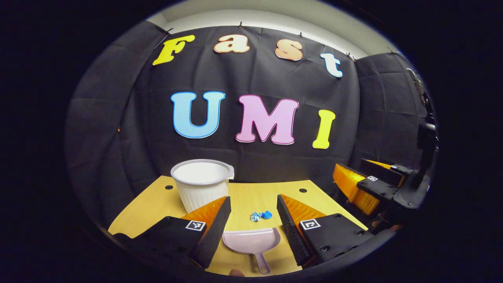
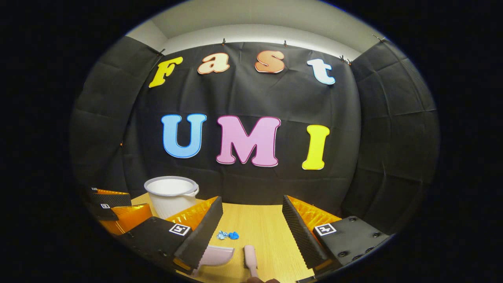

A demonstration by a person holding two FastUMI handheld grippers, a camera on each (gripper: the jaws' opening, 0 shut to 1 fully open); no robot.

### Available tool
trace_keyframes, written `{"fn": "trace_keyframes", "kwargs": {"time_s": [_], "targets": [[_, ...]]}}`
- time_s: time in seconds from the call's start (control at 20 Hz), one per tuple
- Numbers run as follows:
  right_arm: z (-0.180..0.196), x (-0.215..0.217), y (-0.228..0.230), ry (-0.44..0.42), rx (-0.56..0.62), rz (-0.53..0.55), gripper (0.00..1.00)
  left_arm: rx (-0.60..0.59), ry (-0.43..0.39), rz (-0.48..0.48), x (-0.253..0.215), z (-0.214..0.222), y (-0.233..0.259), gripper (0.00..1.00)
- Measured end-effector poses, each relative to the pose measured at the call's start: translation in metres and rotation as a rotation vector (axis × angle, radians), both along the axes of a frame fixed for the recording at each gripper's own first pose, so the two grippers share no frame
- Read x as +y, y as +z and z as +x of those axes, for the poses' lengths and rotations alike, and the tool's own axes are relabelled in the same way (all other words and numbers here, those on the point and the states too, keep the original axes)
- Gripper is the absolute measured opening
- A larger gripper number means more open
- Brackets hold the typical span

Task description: Pick up the small broom and dustpan from the desktop, sweep the trash into the dustpan with the broom, and then empty the trash into the garbage bin.

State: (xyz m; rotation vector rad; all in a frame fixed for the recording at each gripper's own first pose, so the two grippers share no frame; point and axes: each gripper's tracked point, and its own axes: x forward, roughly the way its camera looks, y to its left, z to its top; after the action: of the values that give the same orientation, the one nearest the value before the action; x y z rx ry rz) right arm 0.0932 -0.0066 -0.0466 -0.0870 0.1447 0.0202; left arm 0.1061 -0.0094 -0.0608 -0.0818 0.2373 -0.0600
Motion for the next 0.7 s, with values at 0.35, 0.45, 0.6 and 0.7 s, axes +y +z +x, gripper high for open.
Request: {"fn": "trace_keyframes", "kwargs": {"time_s": [0.35, 0.45, 0.6, 0.7], "targets": [[0.029, -0.023, -0.070, 0.007, 0.153, -0.037, 0.98, 0.482, 0.021, -0.033, -0.022, -0.010, -0.148, 0.71], [0.032, -0.025, -0.095, 0.035, 0.200, -0.079, 0.98, 0.609, 0.053, -0.069, -0.028, -0.009, -0.185, 0.72], [0.028, -0.021, -0.132, 0.098, 0.284, -0.081, 0.98, 0.729, 0.076, -0.136, -0.036, -0.010, -0.218, 0.72], [0.025, -0.022, -0.159, 0.125, 0.364, -0.093, 0.98, 0.782, 0.098, -0.138, -0.039, -0.002, -0.236, 0.74]]}}
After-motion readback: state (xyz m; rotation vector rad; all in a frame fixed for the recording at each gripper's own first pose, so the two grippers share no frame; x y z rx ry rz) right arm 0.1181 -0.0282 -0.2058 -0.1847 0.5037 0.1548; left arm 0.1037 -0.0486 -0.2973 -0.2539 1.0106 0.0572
